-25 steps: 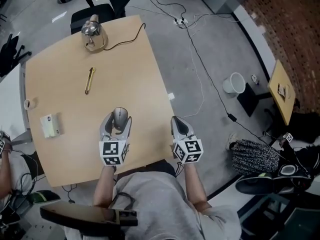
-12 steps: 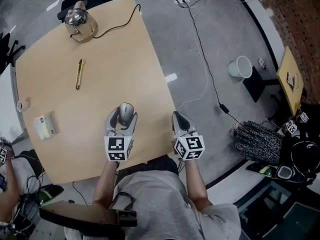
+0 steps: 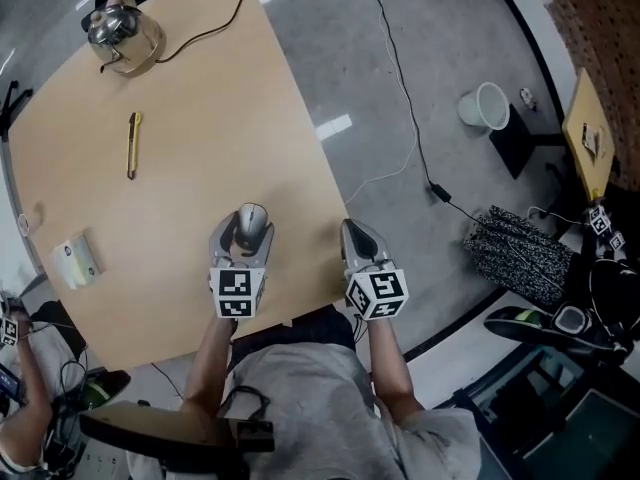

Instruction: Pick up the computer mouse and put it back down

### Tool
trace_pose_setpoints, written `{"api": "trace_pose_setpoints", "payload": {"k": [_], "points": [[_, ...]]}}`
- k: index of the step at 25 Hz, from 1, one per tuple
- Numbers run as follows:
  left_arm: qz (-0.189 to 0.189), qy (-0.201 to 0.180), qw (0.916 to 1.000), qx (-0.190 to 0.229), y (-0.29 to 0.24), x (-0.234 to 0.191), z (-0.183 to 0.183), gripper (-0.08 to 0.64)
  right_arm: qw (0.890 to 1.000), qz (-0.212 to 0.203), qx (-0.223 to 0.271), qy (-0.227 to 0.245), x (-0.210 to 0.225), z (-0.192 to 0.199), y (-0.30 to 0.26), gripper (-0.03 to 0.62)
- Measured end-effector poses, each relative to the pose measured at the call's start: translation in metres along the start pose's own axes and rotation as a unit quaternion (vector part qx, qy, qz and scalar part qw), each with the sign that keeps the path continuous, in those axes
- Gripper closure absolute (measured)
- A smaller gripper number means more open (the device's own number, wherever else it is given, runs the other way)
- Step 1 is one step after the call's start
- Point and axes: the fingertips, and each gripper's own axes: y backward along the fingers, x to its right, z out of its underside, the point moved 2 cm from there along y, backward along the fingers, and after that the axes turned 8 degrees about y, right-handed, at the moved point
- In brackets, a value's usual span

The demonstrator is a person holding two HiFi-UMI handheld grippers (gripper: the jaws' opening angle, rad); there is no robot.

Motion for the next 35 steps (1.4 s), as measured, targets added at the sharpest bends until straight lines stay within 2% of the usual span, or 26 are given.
{"api": "trace_pose_setpoints", "payload": {"k": [18,27,35], "points": [[-0.02,-0.021,0.9966,-0.077,-0.046,0.004,0.041,0.245,0.999,0.002,-0.025,-0.023,0.025,0.027,-0.014,0.586],[-0.035,-0.049,0.9941,-0.091,-0.049,0.006,0.046,0.244,0.999,0.0,-0.025,-0.026,0.025,0.032,-0.015,0.586],[-0.038,-0.046,0.993,-0.102,-0.051,0.009,0.05,0.241,0.999,0.002,-0.022,-0.028,0.028,0.031,-0.01,0.586]]}}
